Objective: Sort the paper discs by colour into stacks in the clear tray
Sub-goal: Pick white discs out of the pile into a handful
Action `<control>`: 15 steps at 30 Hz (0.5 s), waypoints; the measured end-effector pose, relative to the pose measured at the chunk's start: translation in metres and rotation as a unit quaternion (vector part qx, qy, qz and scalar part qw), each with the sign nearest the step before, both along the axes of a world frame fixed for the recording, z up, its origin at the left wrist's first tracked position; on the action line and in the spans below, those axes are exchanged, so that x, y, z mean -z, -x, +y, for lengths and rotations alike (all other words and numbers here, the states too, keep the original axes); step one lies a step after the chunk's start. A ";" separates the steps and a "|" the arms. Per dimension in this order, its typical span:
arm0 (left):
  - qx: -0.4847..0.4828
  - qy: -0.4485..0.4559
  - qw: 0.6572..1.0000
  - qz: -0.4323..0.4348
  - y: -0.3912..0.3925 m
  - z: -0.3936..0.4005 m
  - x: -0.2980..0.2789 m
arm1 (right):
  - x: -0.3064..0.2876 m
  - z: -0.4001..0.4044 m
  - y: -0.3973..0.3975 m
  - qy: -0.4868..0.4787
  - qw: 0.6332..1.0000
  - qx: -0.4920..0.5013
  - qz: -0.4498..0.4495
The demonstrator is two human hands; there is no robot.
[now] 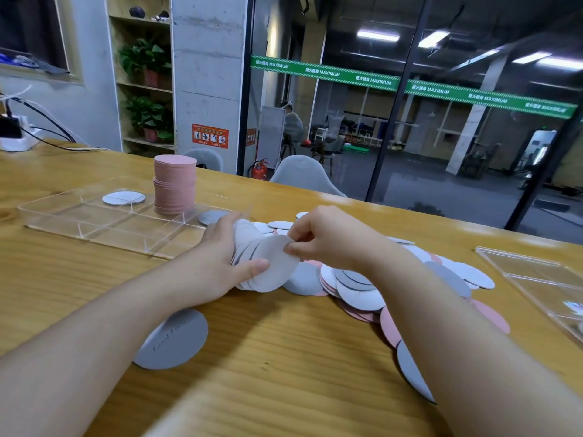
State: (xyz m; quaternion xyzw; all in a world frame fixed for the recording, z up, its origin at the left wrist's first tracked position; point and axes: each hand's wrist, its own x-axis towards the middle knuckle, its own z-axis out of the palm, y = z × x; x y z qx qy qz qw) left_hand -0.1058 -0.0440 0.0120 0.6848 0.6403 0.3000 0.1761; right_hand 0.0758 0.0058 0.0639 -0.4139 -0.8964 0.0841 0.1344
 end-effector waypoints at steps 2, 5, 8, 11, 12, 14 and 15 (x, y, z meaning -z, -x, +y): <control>0.005 0.010 1.000 0.013 -0.001 -0.001 -0.002 | 0.000 0.002 -0.002 0.030 0.999 -0.003 0.029; 0.008 0.018 1.000 0.008 -0.001 -0.004 -0.005 | 0.001 0.006 -0.009 0.126 0.985 -0.007 0.118; 0.008 0.018 1.000 -0.002 -0.001 -0.005 -0.006 | 0.009 0.017 -0.020 0.163 0.973 0.026 0.162; 0.008 0.017 1.000 -0.007 -0.001 -0.004 -0.005 | 0.020 0.033 -0.031 0.113 0.983 0.099 0.107; 0.009 0.017 1.000 -0.007 -0.001 -0.003 -0.004 | 0.023 0.036 -0.033 0.095 0.984 0.121 0.087; 0.011 0.018 1.000 -0.006 -0.001 -0.003 -0.003 | 0.026 0.040 -0.033 0.063 0.986 0.143 0.064; 0.013 0.020 1.000 -0.007 -0.001 -0.002 -0.003 | 0.027 0.042 -0.032 0.043 0.986 0.148 0.058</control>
